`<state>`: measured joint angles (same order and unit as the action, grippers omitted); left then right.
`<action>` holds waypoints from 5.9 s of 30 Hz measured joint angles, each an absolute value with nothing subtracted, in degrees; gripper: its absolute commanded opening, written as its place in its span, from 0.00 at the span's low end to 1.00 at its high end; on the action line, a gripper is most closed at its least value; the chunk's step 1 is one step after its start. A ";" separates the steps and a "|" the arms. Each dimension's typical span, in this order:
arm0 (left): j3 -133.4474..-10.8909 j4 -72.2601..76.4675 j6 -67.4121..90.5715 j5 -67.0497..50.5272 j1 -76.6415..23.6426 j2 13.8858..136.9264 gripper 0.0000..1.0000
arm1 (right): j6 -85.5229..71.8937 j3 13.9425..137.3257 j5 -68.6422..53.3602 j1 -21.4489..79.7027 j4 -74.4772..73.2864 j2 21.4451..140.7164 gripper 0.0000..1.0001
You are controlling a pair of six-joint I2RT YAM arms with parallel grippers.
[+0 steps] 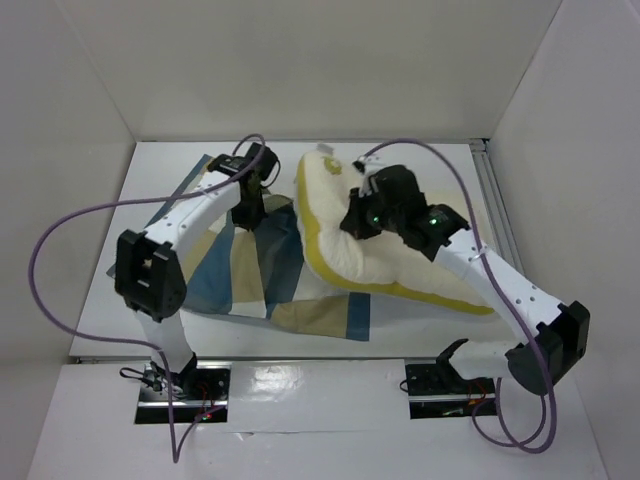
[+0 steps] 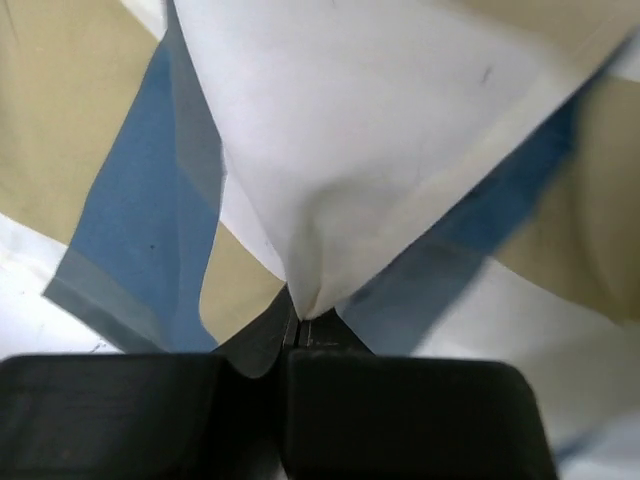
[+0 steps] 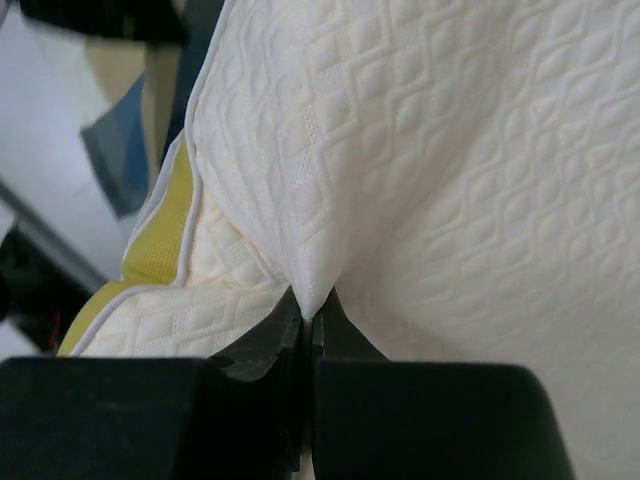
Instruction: Put the pillow into the pillowcase
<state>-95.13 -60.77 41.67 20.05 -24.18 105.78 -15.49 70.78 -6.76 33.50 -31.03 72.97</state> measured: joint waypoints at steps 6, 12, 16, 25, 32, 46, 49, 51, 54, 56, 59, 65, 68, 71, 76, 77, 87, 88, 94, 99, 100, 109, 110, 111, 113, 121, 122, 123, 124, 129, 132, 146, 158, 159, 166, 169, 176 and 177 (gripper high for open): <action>-94.02 -59.09 37.30 10.00 -23.09 96.82 0.00 | -13.78 68.03 -6.70 49.56 -32.10 74.56 0.00; -89.71 -58.92 35.14 5.58 -22.92 96.92 0.00 | -12.91 67.40 -2.13 55.53 -33.89 77.73 0.00; -88.47 -58.59 34.74 3.92 -21.96 96.92 0.00 | -12.97 66.04 0.43 56.12 -35.03 77.62 0.00; -85.84 -57.43 34.92 0.91 -17.78 96.92 0.00 | -12.93 63.02 0.43 56.47 -39.75 74.22 0.00; -85.82 -56.84 34.48 -1.21 -17.34 95.42 0.00 | -12.32 62.04 2.02 59.02 -41.54 75.40 0.00; -81.73 -57.30 31.59 -6.55 -21.32 88.71 0.00 | -11.70 85.10 13.52 58.59 -41.12 93.89 0.00; -81.73 -57.01 31.44 -6.66 -21.69 88.51 0.00 | -12.40 88.77 14.61 57.87 -41.12 97.65 0.00; -81.73 -56.82 31.46 -6.70 -21.69 88.51 0.00 | -13.21 89.49 14.48 56.49 -41.01 99.31 0.00; -81.73 -56.18 31.42 -7.46 -21.74 88.51 0.00 | -14.35 89.65 14.46 53.89 -40.36 101.89 0.00; -81.73 -55.92 31.42 -7.81 -21.74 88.51 0.00 | -14.87 89.62 14.68 52.80 -39.86 103.72 0.00; -81.73 -55.99 31.40 -7.88 -21.74 88.51 0.00 | -16.10 89.60 15.94 52.34 -38.30 106.56 0.00; -81.56 -56.51 31.42 -7.84 -21.71 88.49 0.00 | -19.92 87.88 17.28 52.34 -33.36 108.90 0.44; -80.90 -56.53 31.48 -7.81 -21.50 88.49 0.00 | -20.75 84.64 16.69 52.34 -30.00 107.00 0.82; -79.81 -56.58 31.53 -8.14 -20.69 88.53 0.00 | -20.78 78.89 16.10 52.25 -28.71 101.49 0.96; -79.09 -57.01 31.59 -9.28 -19.75 88.95 0.00 | -19.84 70.52 15.88 52.42 -27.49 89.97 0.99; -79.09 -56.99 31.59 -9.37 -19.68 89.17 0.00 | -19.40 68.77 15.55 52.53 -27.38 87.85 0.99; -79.07 -56.99 31.75 -9.58 -19.38 90.04 0.00 | -13.69 60.66 6.59 57.84 -22.63 87.66 0.28; -79.07 -56.99 31.75 -9.58 -19.35 90.04 0.00 | -13.28 60.51 6.94 57.93 -22.15 88.53 0.08; -79.07 -56.95 31.62 -10.00 -19.16 90.04 0.00 | -14.50 62.08 13.02 58.39 -20.99 92.05 0.00; -79.07 -56.58 31.38 -10.13 -18.90 90.04 0.00 | -14.50 67.37 16.43 58.46 -22.26 91.44 0.00; -79.07 -56.47 31.31 -10.13 -18.87 90.04 0.00 | -14.48 68.93 17.08 58.43 -22.50 91.44 0.00; -82.24 -57.58 28.64 -11.70 -18.28 90.04 0.00 | -14.11 79.99 18.02 56.60 -21.54 97.01 0.00; -82.81 -57.63 28.53 -11.99 -18.20 90.04 0.00 | -14.31 80.20 17.65 56.40 -20.58 98.61 0.00; -83.33 -57.58 28.47 -12.36 -18.13 90.04 0.00 | -14.74 80.20 16.82 56.25 -19.81 100.42 0.00; -84.14 -57.58 28.38 -13.89 -18.00 90.04 0.00 | -16.05 80.03 14.72 56.21 -17.91 104.40 0.00; -84.27 -58.28 27.14 -18.74 -16.69 90.04 0.00 | -23.90 74.61 10.00 55.83 -6.57 107.79 0.00; -84.05 -58.28 27.16 -18.63 -16.64 90.04 0.00 | -25.21 72.93 9.85 55.79 -5.04 106.45 0.00; -83.68 -58.22 27.16 -18.50 -16.62 90.04 0.00 | -26.41 71.68 9.82 55.77 -3.84 105.34 0.00; -83.18 -58.08 27.18 -18.41 -16.58 90.04 0.00 | -27.77 70.54 9.87 55.70 -2.72 104.27 0.00; -82.06 -58.57 28.21 -14.57 -16.67 90.04 0.66 | -33.12 69.69 9.76 54.63 -0.16 103.44 0.00; -82.06 -59.94 30.22 -10.00 -16.80 89.52 0.77 | -35.09 70.11 9.06 53.21 2.00 103.55 0.00; -49.93 -45.71 46.02 2.68 -22.46 63.31 0.62 | -36.77 72.95 4.03 50.54 5.08 107.46 0.00; -43.48 -28.27 50.96 11.03 -24.45 66.26 0.45 | -36.14 74.32 2.11 49.82 4.91 108.27 0.00; -43.51 -27.92 51.00 11.31 -24.36 66.83 0.43 | -36.12 74.37 2.13 49.82 4.91 108.27 0.00; -46.63 -27.86 51.20 14.09 -23.49 71.83 0.34 | -36.10 74.67 2.13 49.82 4.82 108.27 0.00; -46.63 -28.05 51.29 15.22 -23.49 71.81 0.34 | -36.10 74.70 2.07 49.82 4.84 108.27 0.00; -46.63 -28.05 51.64 16.69 -22.79 72.23 0.03 | -36.10 74.70 1.67 49.78 4.82 108.27 0.00; -46.63 -28.12 51.81 17.04 -22.65 72.49 0.00 | -36.10 74.70 1.63 49.74 4.82 108.27 0.00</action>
